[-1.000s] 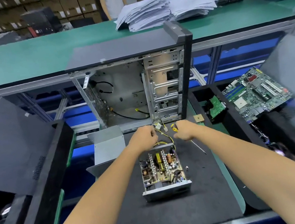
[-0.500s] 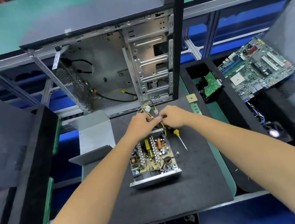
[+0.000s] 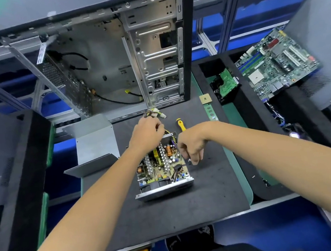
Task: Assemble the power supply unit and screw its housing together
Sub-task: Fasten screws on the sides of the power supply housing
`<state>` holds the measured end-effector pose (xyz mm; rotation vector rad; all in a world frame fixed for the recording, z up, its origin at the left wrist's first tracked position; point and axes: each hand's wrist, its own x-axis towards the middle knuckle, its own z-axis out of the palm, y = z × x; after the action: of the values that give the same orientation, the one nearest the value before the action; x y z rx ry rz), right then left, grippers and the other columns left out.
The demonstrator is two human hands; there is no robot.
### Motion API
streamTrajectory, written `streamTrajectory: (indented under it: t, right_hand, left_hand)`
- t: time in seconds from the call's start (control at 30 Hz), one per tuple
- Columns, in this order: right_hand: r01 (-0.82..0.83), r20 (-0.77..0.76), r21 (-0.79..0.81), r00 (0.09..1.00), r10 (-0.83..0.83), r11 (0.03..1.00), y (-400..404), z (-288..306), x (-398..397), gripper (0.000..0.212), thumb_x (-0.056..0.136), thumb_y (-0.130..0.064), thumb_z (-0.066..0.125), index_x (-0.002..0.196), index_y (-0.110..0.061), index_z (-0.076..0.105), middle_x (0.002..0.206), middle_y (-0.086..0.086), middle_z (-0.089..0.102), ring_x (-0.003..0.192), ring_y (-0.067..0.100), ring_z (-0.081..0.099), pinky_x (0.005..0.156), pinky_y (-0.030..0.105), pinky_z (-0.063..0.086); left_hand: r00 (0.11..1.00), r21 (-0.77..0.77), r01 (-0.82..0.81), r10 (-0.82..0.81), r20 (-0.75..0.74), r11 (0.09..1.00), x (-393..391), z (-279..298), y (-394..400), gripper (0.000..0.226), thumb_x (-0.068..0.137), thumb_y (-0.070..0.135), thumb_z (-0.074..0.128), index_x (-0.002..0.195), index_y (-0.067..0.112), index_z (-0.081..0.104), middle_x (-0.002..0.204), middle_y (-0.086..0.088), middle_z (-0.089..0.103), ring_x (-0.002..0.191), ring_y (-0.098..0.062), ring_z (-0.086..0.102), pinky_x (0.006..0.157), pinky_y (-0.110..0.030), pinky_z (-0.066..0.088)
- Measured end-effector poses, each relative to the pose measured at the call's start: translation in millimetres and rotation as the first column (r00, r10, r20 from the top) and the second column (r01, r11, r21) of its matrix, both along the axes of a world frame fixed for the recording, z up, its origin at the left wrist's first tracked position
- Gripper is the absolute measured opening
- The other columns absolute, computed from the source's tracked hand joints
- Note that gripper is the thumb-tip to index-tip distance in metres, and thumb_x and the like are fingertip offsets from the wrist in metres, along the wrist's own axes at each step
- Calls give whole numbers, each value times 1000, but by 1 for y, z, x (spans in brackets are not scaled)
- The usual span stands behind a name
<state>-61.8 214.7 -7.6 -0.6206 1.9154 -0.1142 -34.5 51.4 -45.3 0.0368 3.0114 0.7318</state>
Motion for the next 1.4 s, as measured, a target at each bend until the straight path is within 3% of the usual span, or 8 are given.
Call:
streamTrajectory:
  t: [0.17, 0.37, 0.47, 0.8, 1.03, 1.13, 1.3, 1.4]
  right_hand:
    - [-133, -154, -88, 981, 119, 987, 4, -11, 16, 22, 71, -5, 80, 87, -7, 65, 65, -5, 62, 61, 15, 60, 58, 24, 49]
    - [-224, -242, -132, 952, 188, 965, 5, -26, 29, 24, 74, -6, 73, 61, -11, 54, 66, 7, 67, 60, 20, 60, 51, 22, 41]
    - [-172, -205, -162, 969, 137, 972, 8, -30, 33, 14, 74, -3, 70, 66, -5, 58, 63, 8, 67, 60, 21, 63, 51, 21, 41]
    - [141, -153, -414, 963, -221, 899, 25, -48, 54, 30, 76, 0, 68, 58, -12, 47, 60, 6, 57, 51, 15, 50, 46, 12, 37]
    - [78, -254, -487, 941, -226, 870, 29, -52, 60, 30, 75, -6, 68, 57, -12, 45, 55, 1, 48, 50, 13, 36, 45, 16, 29]
    - [75, -268, -511, 932, -242, 856, 30, -52, 61, 22, 77, -9, 68, 62, -7, 51, 59, 5, 50, 54, 18, 37, 50, 27, 31]
    - [128, -226, -550, 928, -295, 825, 33, -53, 65, 14, 81, -8, 69, 72, -5, 59, 60, 0, 51, 56, 15, 41, 48, 16, 32]
    - [127, -220, -550, 931, -290, 826, 36, -57, 69, 15, 79, -5, 68, 71, -5, 56, 58, -3, 47, 56, 15, 38, 52, 25, 34]
  left_hand:
    - [992, 16, 39, -41, 122, 999, -5, -4, -2, 39, 96, 23, 35, 58, 15, 35, 62, -3, 41, 76, -25, 41, 65, -38, 36]
    - [986, 36, 64, -69, 155, 997, -8, -6, -2, 41, 97, 21, 34, 56, 13, 32, 60, -2, 36, 67, -20, 34, 61, -34, 23]
    - [982, 33, 60, -65, 177, 998, -10, -7, -3, 40, 96, 20, 33, 57, 11, 32, 60, -3, 35, 64, -20, 33, 57, -34, 22]
    - [976, 36, 38, -45, 211, 999, -11, -4, -1, 39, 95, 20, 34, 58, 8, 33, 59, -5, 36, 58, -20, 34, 53, -34, 24]
    - [976, 35, 24, -31, 217, 999, -9, -2, 0, 39, 95, 19, 34, 58, 9, 32, 58, -5, 35, 57, -18, 34, 52, -34, 24]
    - [975, 28, 13, -19, 223, 1000, -9, -2, 2, 38, 95, 19, 34, 58, 8, 33, 59, -6, 36, 58, -18, 34, 52, -34, 24]
    - [974, 15, 8, -11, 228, 1000, -9, -2, 3, 38, 95, 19, 34, 58, 9, 34, 59, -6, 38, 58, -17, 34, 52, -34, 24]
    - [974, 24, 0, -5, 228, 1000, -8, -2, 2, 38, 95, 20, 35, 58, 9, 33, 59, -5, 37, 58, -18, 34, 52, -33, 24]
